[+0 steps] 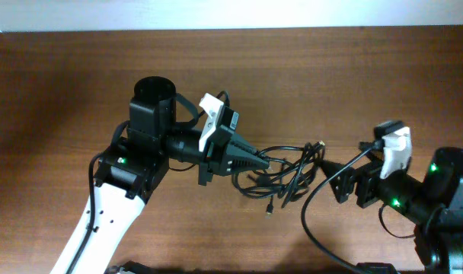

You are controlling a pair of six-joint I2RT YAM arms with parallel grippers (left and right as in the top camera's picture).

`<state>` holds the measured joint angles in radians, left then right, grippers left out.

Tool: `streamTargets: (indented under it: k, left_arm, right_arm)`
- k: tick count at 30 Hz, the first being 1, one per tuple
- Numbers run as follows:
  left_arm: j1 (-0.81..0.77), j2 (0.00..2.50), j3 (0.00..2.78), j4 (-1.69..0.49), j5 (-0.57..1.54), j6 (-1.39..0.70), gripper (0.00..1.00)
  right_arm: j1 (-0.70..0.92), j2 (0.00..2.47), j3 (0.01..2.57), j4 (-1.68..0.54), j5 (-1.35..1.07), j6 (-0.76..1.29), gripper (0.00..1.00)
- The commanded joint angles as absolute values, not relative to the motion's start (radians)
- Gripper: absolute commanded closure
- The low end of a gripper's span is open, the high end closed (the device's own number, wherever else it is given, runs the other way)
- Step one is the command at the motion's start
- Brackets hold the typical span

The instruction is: Untangle cables

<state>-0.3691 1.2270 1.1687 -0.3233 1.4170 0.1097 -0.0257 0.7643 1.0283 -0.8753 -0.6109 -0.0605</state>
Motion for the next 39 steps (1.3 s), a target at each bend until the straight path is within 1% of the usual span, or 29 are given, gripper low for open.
streamTargets:
  k: [1,4,7,8,9,10,11,12,13,14,17,18,19,20,22,24,27,28,29,31,33,34,35,37,39]
  left_arm:
    - [-0.368,1.218,1.183,-0.315,1.450,0.129,1.00]
    - [-0.365,1.218,1.183,-0.315,1.348,0.128,1.00]
    - [-0.364,1.218,1.183,-0.316,1.319,0.121,1.00]
    - [-0.363,1.218,1.183,-0.317,1.319,0.121,1.00]
    - [-0.363,1.218,1.183,-0.325,1.295,0.121,1.00]
    - [-0.363,1.218,1.182,-0.337,1.257,0.121,1.00]
    - [-0.363,1.218,1.182,-0.338,1.233,0.121,1.00]
    - [-0.363,1.218,1.182,-0.338,1.224,0.121,1.00]
    - [-0.363,1.218,1.182,-0.342,1.203,0.121,1.00]
    - [-0.363,1.218,1.182,-0.342,1.204,0.121,1.00]
    - [-0.363,1.218,1.182,-0.342,1.203,0.121,1.00]
    - [-0.363,1.218,1.182,-0.344,1.196,0.121,0.49]
    - [-0.363,1.218,1.182,-0.358,1.196,0.121,0.23]
    - [-0.363,1.218,1.182,-0.385,1.196,0.122,0.01]
    - [-0.363,1.218,1.182,-0.426,1.195,0.144,0.01]
    - [-0.363,1.218,1.182,-0.550,1.156,0.321,0.01]
    - [-0.363,1.218,1.182,-0.620,0.946,0.331,0.01]
    - [-0.363,1.218,1.182,-0.624,0.888,0.325,0.01]
    - [-0.363,1.218,1.182,-0.627,0.809,0.276,0.01]
    - [-0.363,1.217,1.182,-0.638,0.738,0.274,0.01]
    - [-0.363,1.215,1.182,-0.659,0.741,0.274,0.01]
    - [-0.363,1.209,1.182,-0.674,0.774,0.276,0.01]
    - [-0.364,1.208,1.182,-0.676,0.851,0.304,0.01]
    - [-0.364,1.208,1.182,-0.676,0.983,0.393,0.01]
    - [-0.375,1.208,1.182,-0.676,1.015,0.446,0.01]
  right_arm:
    - [-0.027,0.791,1.024,-0.876,-0.834,-0.162,0.01]
    - [-0.027,0.793,1.024,-0.886,-0.941,-0.206,0.01]
    - [-0.027,0.793,1.024,-0.875,-1.093,-0.236,0.02]
    - [-0.027,0.793,1.024,-0.873,-1.114,-0.236,0.04]
    - [-0.027,0.793,1.025,-0.871,-1.135,-0.236,0.11]
    - [-0.027,0.793,1.024,-0.871,-1.139,-0.236,0.20]
    - [-0.027,0.793,1.024,-0.871,-1.140,-0.236,0.36]
    - [-0.027,0.793,1.024,-0.871,-1.140,-0.236,0.70]
    - [-0.027,0.793,1.024,-0.871,-1.140,-0.236,0.86]
    - [-0.027,0.793,1.025,-0.871,-1.140,-0.236,0.96]
    - [-0.027,0.793,1.024,-0.871,-1.140,-0.236,0.96]
    - [-0.027,0.793,1.024,-0.871,-1.139,-0.236,0.96]
    - [-0.027,0.793,1.024,-0.871,-1.128,-0.236,0.96]
    - [-0.027,0.793,1.024,-0.873,-1.111,-0.235,0.96]
    - [-0.027,0.793,1.024,-0.874,-1.110,-0.236,0.96]
    - [-0.027,0.793,1.024,-0.892,-1.057,-0.235,0.96]
    - [-0.027,0.793,1.024,-0.902,-1.001,-0.236,0.96]
    - [-0.027,0.793,1.025,-0.928,-0.940,-0.236,0.96]
    - [-0.027,0.793,1.025,-0.947,-0.906,-0.236,0.96]
    - [-0.027,0.793,1.025,-0.947,-0.884,-0.236,0.96]
    - [-0.027,0.793,1.025,-0.981,-0.800,-0.236,0.96]
    - [-0.027,0.793,1.025,-0.984,-0.801,-0.236,0.96]
    - [-0.027,0.793,1.025,-0.983,-0.804,-0.236,0.96]
    - [-0.027,0.793,1.025,-0.984,-0.857,-0.237,0.96]
    - [-0.027,0.793,1.025,-0.987,-0.957,-0.259,0.96]
